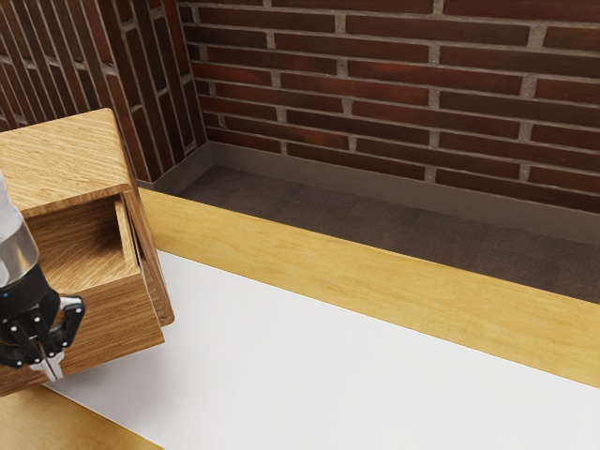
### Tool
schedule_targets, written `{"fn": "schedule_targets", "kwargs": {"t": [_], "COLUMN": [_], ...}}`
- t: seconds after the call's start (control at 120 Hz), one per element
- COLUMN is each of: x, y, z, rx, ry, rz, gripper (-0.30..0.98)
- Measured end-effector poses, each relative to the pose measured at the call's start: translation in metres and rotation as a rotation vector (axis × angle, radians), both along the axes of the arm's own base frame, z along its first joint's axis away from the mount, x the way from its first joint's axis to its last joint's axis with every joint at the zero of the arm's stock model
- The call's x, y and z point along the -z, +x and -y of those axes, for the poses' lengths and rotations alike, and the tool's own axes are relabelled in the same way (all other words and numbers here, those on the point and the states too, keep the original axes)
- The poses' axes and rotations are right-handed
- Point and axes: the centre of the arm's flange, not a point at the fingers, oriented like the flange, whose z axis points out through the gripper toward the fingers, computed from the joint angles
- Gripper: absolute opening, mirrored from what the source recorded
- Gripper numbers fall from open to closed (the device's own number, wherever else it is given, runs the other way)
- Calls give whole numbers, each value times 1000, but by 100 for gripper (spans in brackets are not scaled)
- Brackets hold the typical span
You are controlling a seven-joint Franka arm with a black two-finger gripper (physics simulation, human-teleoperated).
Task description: Push the drawer handle with one arm to close the drawer
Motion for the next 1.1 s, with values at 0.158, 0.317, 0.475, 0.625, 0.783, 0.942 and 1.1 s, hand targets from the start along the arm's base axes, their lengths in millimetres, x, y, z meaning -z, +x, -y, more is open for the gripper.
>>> {"fn": "schedule_targets", "kwargs": {"t": [0.158,0.317,0.475,0.625,0.783,0.942,1.1], "x": [5,9,16,17,15,16,12], "y": [16,30,46,59,70,80,95], "z": [-22,-41,-76,-93,-118,-142,-164], "rx": [16,29,21,45,47,40,53], "ry": [-25,-24,-47,-43,-45,-35,-39], "rz": [-16,-11,-13,-1,14,18,33], "gripper": [-10,-10,-10,-10,-10,-10,-10]}}
